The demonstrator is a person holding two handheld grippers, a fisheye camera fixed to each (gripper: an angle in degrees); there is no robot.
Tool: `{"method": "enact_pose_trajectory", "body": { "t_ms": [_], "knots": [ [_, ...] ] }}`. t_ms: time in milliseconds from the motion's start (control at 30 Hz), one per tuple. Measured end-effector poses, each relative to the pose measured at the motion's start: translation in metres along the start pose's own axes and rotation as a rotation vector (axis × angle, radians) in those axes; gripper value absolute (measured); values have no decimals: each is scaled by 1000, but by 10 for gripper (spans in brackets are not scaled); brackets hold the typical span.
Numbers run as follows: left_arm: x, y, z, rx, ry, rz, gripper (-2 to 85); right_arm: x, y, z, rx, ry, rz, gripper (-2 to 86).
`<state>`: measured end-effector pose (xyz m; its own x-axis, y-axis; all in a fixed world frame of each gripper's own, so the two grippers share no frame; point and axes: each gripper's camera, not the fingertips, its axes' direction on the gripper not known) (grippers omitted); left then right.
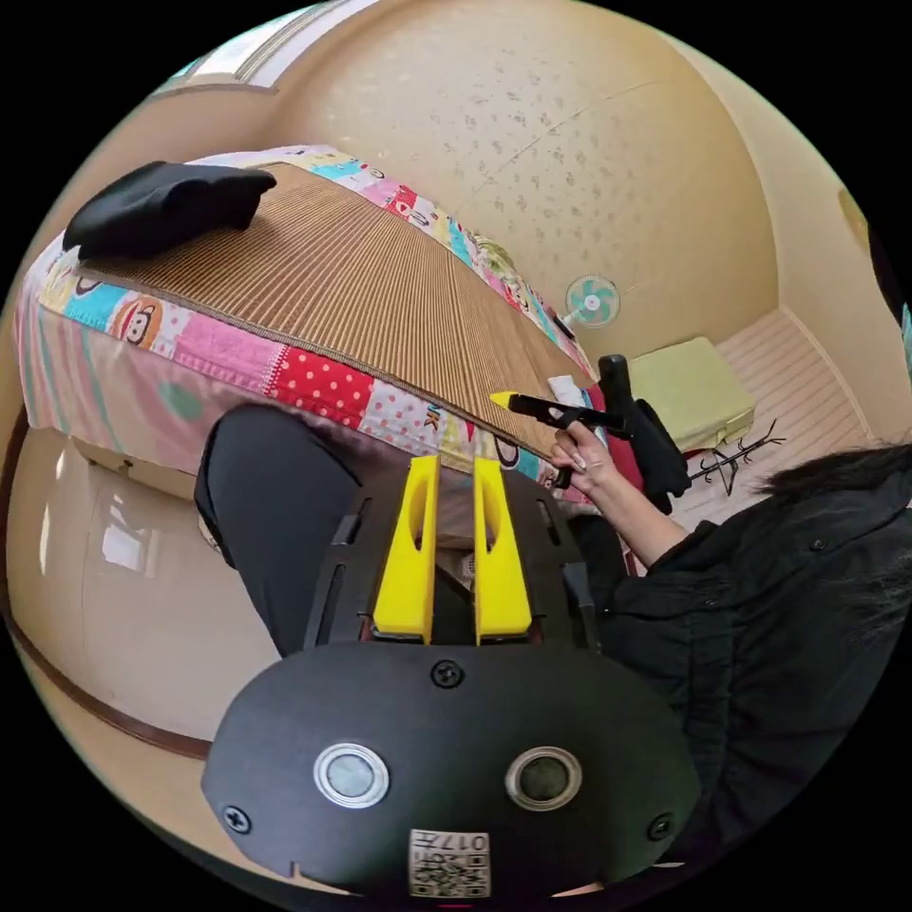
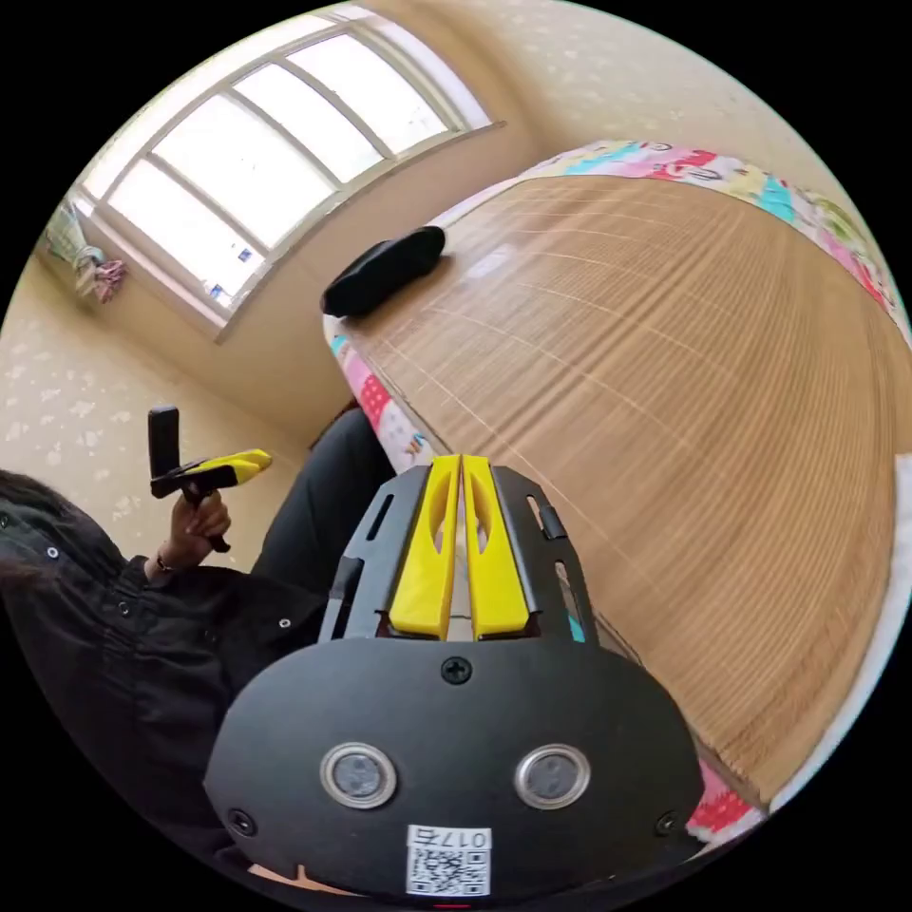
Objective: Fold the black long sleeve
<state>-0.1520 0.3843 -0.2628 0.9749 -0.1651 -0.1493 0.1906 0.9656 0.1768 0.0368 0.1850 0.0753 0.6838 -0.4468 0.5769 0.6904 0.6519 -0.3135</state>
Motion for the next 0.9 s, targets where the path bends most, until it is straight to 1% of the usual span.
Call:
{"method": "enact_pose_trajectory", "body": {
  "t_ms": [67,100,167,200,267,333,367,433,500,533,567,600,667,700,767,833,900],
  "knots": [
    [19,-14,24,-43,-14,83,64,19,63,-87,117,167,135,14],
    [32,-23,39,-60,-10,127,63,19,79,-109,160,224,161,14],
    [52,-35,58,-65,16,183,59,0,135,-188,341,520,245,20],
    [67,-41,69,-60,40,214,55,-6,148,-204,387,592,264,23],
    [86,-48,83,-50,77,239,52,-24,194,-254,606,824,341,42],
    [105,-51,97,-45,116,253,51,-20,217,-278,714,943,414,71],
    [115,-50,106,-54,144,258,51,-9,224,-292,723,976,491,91],
    [129,-47,118,-78,188,265,51,17,225,-307,673,965,582,111],
    [144,-38,127,-102,217,290,51,59,219,-305,570,892,633,113],
    [147,-35,128,-108,210,295,51,95,211,-295,449,744,695,108],
    [151,-29,130,-121,185,297,51,107,206,-289,456,684,739,92],
    [151,-23,131,-135,160,290,51,100,203,-288,488,686,726,84],
    [148,-16,128,-141,145,271,51,44,178,-287,645,707,547,50],
    [145,-12,124,-134,137,252,51,28,171,-287,690,683,493,47],
    [137,-6,120,-121,117,211,50,-27,145,-271,823,490,299,38],
    [131,-2,120,-117,116,172,50,-58,124,-240,852,395,241,35],
    [125,0,124,-113,139,134,50,-79,106,-197,800,350,187,33]
  ]
}}
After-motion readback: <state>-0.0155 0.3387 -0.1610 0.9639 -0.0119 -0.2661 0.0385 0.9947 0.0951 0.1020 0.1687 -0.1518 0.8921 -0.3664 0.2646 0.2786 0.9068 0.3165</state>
